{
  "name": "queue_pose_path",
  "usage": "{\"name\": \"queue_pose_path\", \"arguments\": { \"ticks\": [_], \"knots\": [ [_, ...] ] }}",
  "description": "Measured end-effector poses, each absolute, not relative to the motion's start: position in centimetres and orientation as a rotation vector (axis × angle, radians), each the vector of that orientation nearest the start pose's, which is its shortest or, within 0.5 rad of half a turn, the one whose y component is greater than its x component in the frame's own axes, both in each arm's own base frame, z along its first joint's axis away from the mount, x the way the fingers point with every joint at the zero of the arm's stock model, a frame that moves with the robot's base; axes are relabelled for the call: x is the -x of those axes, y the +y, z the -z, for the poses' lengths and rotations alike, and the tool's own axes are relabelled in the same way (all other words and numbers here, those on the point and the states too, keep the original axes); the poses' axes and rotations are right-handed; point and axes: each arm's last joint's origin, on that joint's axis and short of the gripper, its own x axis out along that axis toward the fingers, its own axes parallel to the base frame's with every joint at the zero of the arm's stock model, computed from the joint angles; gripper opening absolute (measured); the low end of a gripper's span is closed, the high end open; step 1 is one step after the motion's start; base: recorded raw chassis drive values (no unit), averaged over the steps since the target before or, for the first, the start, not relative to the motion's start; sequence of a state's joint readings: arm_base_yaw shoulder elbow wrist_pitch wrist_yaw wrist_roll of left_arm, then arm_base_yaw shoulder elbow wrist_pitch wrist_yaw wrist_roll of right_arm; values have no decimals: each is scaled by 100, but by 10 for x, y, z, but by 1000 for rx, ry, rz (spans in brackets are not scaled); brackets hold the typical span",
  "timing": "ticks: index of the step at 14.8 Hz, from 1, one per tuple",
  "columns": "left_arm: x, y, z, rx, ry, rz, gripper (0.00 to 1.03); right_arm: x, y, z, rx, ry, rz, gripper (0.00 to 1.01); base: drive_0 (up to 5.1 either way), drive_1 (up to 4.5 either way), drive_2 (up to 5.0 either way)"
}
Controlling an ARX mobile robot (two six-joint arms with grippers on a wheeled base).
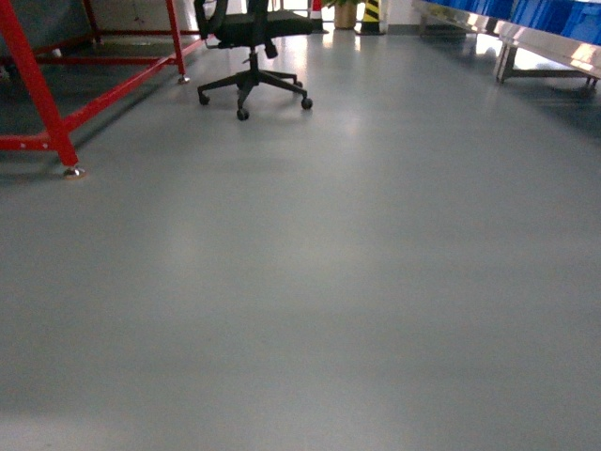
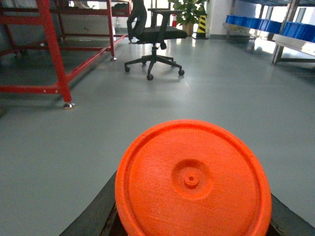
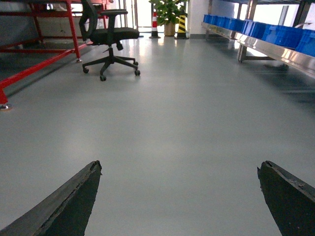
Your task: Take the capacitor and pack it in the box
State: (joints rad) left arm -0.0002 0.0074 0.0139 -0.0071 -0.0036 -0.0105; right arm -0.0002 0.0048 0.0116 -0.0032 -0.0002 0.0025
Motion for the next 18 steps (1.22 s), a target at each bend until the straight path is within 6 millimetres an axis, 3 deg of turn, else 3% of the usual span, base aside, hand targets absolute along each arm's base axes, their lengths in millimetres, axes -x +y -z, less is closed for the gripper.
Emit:
{"name": "queue_pose_path", "arguments": {
  "ticks": [18],
  "knots": [
    [-97,0,-167,10,0,-2,44,-97,0,-167,-2,-2,0,98,-505,241,241]
  ]
}}
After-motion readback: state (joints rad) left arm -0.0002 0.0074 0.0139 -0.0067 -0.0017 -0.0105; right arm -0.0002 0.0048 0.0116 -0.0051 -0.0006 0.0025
